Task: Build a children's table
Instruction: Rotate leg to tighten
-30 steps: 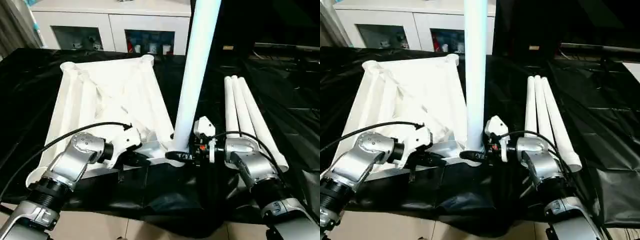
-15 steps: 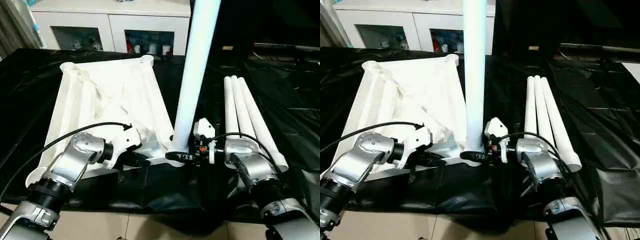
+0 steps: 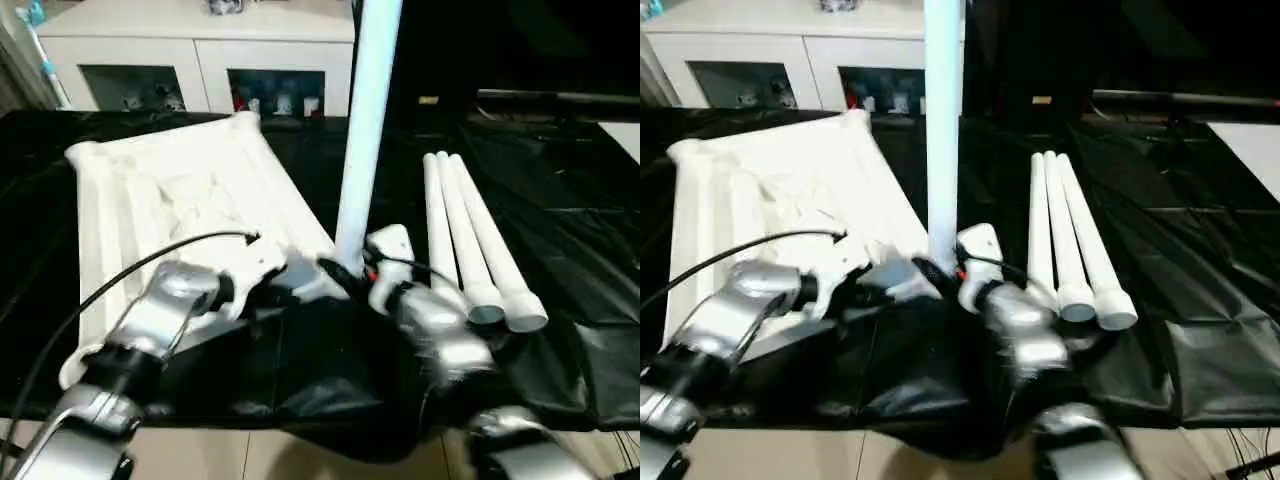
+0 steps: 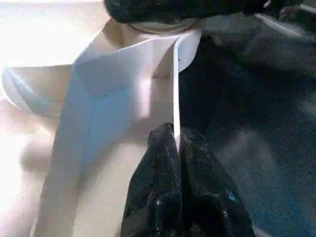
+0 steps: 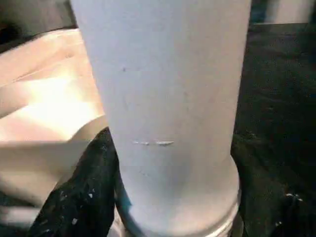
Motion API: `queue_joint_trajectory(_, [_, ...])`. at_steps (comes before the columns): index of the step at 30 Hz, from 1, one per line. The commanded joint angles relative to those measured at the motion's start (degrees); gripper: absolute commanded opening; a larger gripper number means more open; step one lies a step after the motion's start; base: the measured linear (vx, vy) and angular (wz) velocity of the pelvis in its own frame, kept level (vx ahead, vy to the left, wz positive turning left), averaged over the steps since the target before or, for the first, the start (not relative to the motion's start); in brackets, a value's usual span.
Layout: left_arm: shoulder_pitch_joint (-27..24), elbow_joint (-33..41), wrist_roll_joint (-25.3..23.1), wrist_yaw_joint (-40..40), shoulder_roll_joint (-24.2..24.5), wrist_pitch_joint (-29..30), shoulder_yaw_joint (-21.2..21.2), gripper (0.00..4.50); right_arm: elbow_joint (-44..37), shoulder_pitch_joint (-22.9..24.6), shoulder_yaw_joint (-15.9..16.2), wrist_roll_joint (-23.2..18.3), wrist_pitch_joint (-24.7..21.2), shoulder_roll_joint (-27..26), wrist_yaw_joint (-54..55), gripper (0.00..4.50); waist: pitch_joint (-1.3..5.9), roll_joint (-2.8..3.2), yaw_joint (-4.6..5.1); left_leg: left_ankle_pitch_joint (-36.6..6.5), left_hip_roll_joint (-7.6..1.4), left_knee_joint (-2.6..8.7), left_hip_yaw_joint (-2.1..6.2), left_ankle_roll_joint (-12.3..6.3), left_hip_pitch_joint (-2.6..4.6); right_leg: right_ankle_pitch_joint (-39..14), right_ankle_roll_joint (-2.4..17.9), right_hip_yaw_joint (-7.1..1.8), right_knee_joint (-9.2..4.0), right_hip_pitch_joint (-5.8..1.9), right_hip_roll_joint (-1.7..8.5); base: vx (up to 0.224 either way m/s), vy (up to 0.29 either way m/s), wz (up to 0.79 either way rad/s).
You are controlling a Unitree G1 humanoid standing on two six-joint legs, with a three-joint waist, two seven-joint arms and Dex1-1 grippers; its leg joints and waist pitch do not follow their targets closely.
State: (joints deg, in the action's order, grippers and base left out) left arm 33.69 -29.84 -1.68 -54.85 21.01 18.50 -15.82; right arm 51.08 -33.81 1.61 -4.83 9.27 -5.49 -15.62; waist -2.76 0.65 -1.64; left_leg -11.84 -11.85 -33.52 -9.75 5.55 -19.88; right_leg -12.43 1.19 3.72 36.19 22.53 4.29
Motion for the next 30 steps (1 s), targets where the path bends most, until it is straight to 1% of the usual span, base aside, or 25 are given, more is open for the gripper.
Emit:
queue_joint_trajectory(1, [0.30,-0.71,0.01,-0.55,-1.67,-0.56,-1.73,0.00,6.28,0.40,-0.67,0.81,-2.75,-1.54,7.79,2.73,2.05,0.64,-0.24,-13.32,-1.05,4.97,0.56,0.98,-0.18,-16.64,10.62,-2.90,-5.69,-2.12,3.76,0.000,0.000,0.00])
queue_joint_trajectory(3, [1.18,-2.20,-0.29,0.22,-2.32,-1.09,-1.59,0.00,7.72,-0.14,-1.85,1.51,-0.83,-3.48,14.41,2.73,1.95,0.58,-0.33,-13.90,-1.08,4.99,0.44,0.98,-0.09,-16.19,10.06,-3.02,-5.83,-1.81,3.76,0.000,0.000,0.00])
queue_joint_trajectory(5, [1.36,-2.51,-0.30,0.44,-2.45,-1.19,-1.55,0.00,8.01,-0.22,-1.79,1.90,0.20,-3.98,15.70,2.73,1.97,0.57,-0.53,-14.47,-1.10,4.93,0.27,0.75,0.10,-14.72,9.93,-3.11,-5.78,-1.60,3.61,0.000,0.000,0.00])
queue_joint_trajectory(6, [1.36,-2.54,-0.29,0.47,-2.45,-1.21,-1.54,0.00,8.01,-0.21,-1.64,2.07,0.57,-4.12,15.77,2.73,1.96,0.54,-0.54,-14.36,-1.08,4.98,0.30,0.59,-0.05,-14.18,9.95,-3.10,-5.68,-1.75,3.55,0.000,0.000,0.00])
queue_joint_trajectory(7, [1.32,-2.57,-0.29,0.49,-2.42,-1.27,-1.47,0.00,8.11,-0.24,-1.39,2.29,1.95,-4.76,15.42,2.73,2.04,0.58,-0.59,-13.80,-1.13,5.01,0.36,0.45,-0.31,-13.00,9.99,-3.09,-5.53,-1.96,3.64,0.000,0.000,0.00])
queue_joint_trajectory(8, [1.15,-2.46,-0.23,0.27,-2.32,-1.30,-1.45,0.00,8.00,-0.20,-1.41,2.02,2.74,-5.15,14.14,2.73,2.10,0.43,-0.56,-13.23,-1.14,4.95,0.31,0.15,-0.30,-11.51,10.23,-3.07,-5.43,-1.99,3.61,0.000,0.000,0.00])
queue_joint_trajectory(10, [0.90,-2.64,-0.30,0.05,-2.16,-1.65,-1.33,0.00,8.44,-0.55,-1.50,1.73,3.71,-5.67,12.60,2.73,2.16,0.45,-0.61,-12.15,-1.09,4.90,0.24,-0.41,-0.40,-9.50,10.73,-3.07,-5.29,-2.16,3.60,0.000,0.000,0.00])
queue_joint_trajectory(11, [0.66,-2.62,-0.38,-0.43,-2.02,-1.86,-1.29,0.00,8.46,-0.89,-1.99,0.84,4.13,-5.73,10.54,2.73,2.22,0.31,-0.61,-11.54,-1.10,4.87,0.20,-0.79,-0.44,-8.59,11.03,-3.05,-5.22,-2.28,3.63,0.000,0.000,0.00])
queue_joint_trajectory(12, [0.61,-2.59,-0.40,-0.54,-1.99,-1.89,-1.28,0.00,8.35,-0.97,-2.06,0.72,4.38,-5.64,10.03,3.29,2.19,0.32,-0.61,-11.40,-1.10,4.88,0.20,-0.99,-0.48,-8.37,11.17,-3.06,-5.21,-2.31,3.62,0.000,0.000,0.00])
queue_joint_trajectory(13, [0.53,-2.52,-0.35,-0.72,-1.91,-2.05,-1.25,0.00,8.00,-1.05,-1.71,0.98,5.25,-5.14,9.88,3.43,2.17,0.38,-0.63,-11.01,-1.11,4.87,0.16,-1.21,-0.48,-8.09,11.42,-3.04,-5.22,-2.32,3.62,0.000,0.000,0.00])
queue_joint_trajectory(15, [0.48,-2.51,-0.22,-0.95,-1.79,-2.26,-1.21,0.00,7.53,-1.29,-1.24,1.26,6.32,-4.28,9.49,3.43,2.21,0.37,-0.64,-11.09,-1.19,4.92,0.16,-1.23,-0.37,-8.50,11.68,-3.03,-5.27,-2.32,3.68,0.000,0.000,0.00])
queue_joint_trajectory(16, [0.47,-2.52,-0.16,-1.06,-1.75,-2.30,-1.20,0.00,7.42,-1.43,-1.20,1.20,6.55,-3.99,9.13,3.47,2.27,0.33,-0.70,-10.43,-1.15,4.85,0.13,-1.28,-0.48,-7.76,11.97,-3.06,-5.20,-2.41,3.71,0.000,0.000,0.00])
queue_joint_trajectory(17, [0.16,-1.94,0.04,-1.70,-1.36,-2.34,-1.28,0.00,5.59,-1.57,-1.30,0.21,6.45,-2.46,5.58,3.75,2.44,0.30,-0.77,-9.15,-1.18,4.70,0.08,-1.60,-0.47,-5.82,12.21,-3.08,-4.94,-2.51,3.70,0.000,0.000,0.00])
queue_joint_trajectory(18, [0.05,-1.75,0.09,-1.90,-1.24,-2.34,-1.31,0.00,4.91,-1.58,-1.54,-0.33,6.23,-2.04,4.51,3.85,2.33,0.28,-0.70,-8.81,-1.13,4.75,0.09,-1.89,-0.65,-5.10,12.24,-3.04,-4.88,-2.61,3.59,0.000,0.000,0.00])
queue_joint_trajectory(19, [0.05,-1.74,0.09,-1.91,-1.23,-2.34,-1.31,0.00,4.86,-1.58,-1.56,-0.37,6.22,-2.01,4.43,3.86,2.45,0.27,-0.74,-8.25,-1.21,4.68,0.10,-2.30,-0.62,-4.03,12.43,-2.99,-4.76,-2.70,3.62,0.000,0.000,0.00])
queue_joint_trajectory(21, [-0.32,-1.12,0.16,-2.72,-0.67,-2.46,-1.43,0.00,1.86,-1.33,-1.24,-1.56,5.15,-0.26,-2.33,3.86,2.54,0.27,-0.74,-7.13,-1.20,4.52,0.05,-3.00,-0.71,-1.75,13.15,-2.97,-4.56,-2.87,3.61,0.000,0.000,0.00])
queue_joint_trajectory(22, [-0.32,-1.12,0.16,-2.72,-0.67,-2.46,-1.43,0.00,1.86,-1.33,-1.24,-1.56,5.15,-0.26,-2.33,3.94,2.68,0.31,-0.84,-5.95,-1.26,4.34,0.01,-3.67,-0.63,0.27,13.67,-2.94,-4.34,-2.88,3.58,0.000,0.000,0.00])
queue_joint_trajectory(23, [-0.54,-0.72,0.26,-3.14,-0.44,-2.45,-1.48,0.00,0.33,-0.98,-0.84,-2.16,4.03,0.60,-5.53,4.14,2.78,0.28,-0.92,-4.35,-1.18,4.14,-0.07,-4.29,-0.63,2.74,14.29,-2.95,-4.11,-2.92,3.55,0.000,0.000,0.00])
queue_joint_trajectory(24, [-0.83,-0.24,0.41,-3.82,-0.09,-2.44,-1.58,0.00,-1.86,-0.30,-0.02,-3.11,2.57,1.94,-10.40,4.14,2.83,0.41,-0.95,-3.82,-1.11,4.08,-0.04,-4.71,-0.69,3.86,14.59,-2.89,-3.98,-3.07,3.44,0.000,0.000,0.00])
queue_joint_trajectory(25, [-1.28,0.39,0.51,-4.75,0.45,-2.50,-1.83,0.00,-4.83,0.80,1.43,-4.16,0.53,4.24,-17.19,4.14,2.80,0.41,-1.16,-3.71,-1.15,4.00,-0.03,-5.69,-0.65,5.31,14.70,-2.75,-3.98,-3.21,3.29,0.000,0.000,0.00])
queue_joint_trajectory(26, [-1.54,0.71,0.53,-5.26,0.75,-2.60,-1.98,0.00,-6.44,1.52,2.45,-4.55,-0.54,5.72,-21.04,4.14,2.93,0.44,-1.30,-3.31,-1.29,3.91,0.00,-6.39,-0.73,6.76,15.05,-2.75,-3.77,-3.22,3.44,0.000,0.000,0.00])
queue_joint_trajectory(27, [-1.77,0.96,0.56,-5.74,1.02,-2.85,-2.12,0.00,-7.86,2.25,3.40,-4.79,-1.07,7.07,-24.15,4.14,2.96,0.36,-1.34,-3.32,-1.22,3.90,-0.05,-6.64,-0.65,7.22,15.20,-2.71,-3.82,-3.25,3.33,0.000,0.000,0.00])
queue_joint_trajectory(28, [-2.04,1.32,0.66,-6.41,1.37,-3.05,-2.28,0.00,-9.51,3.08,4.49,-5.10,-1.65,8.72,-27.60,4.14,3.05,0.51,-1.53,-3.06,-1.30,3.79,-0.05,-6.88,-0.58,8.05,15.61,-2.73,-3.73,-3.21,3.46,0.000,0.000,0.00])
queue_joint_trajectory(29, [-2.64,2.22,0.86,-8.08,2.36,-3.57,-2.74,0.00,-12.66,4.38,5.37,-7.24,-5.70,11.74,-33.96,4.14,3.10,0.57,-1.70,-2.81,-1.25,3.67,-0.04,-7.16,-0.57,8.85,15.91,-2.67,-3.66,-3.27,3.34,0.000,0.000,0.00])
queue_joint_trajectory(30, [-2.64,2.22,0.86,-8.08,2.36,-3.57,-2.74,0.00,-12.66,4.38,5.37,-7.24,-5.70,11.74,-33.96,4.14,3.05,0.30,-1.80,-2.66,-1.23,3.73,-0.01,-7.41,-0.57,9.22,15.78,-2.68,-3.78,-3.52,3.24,0.000,0.000,0.00])
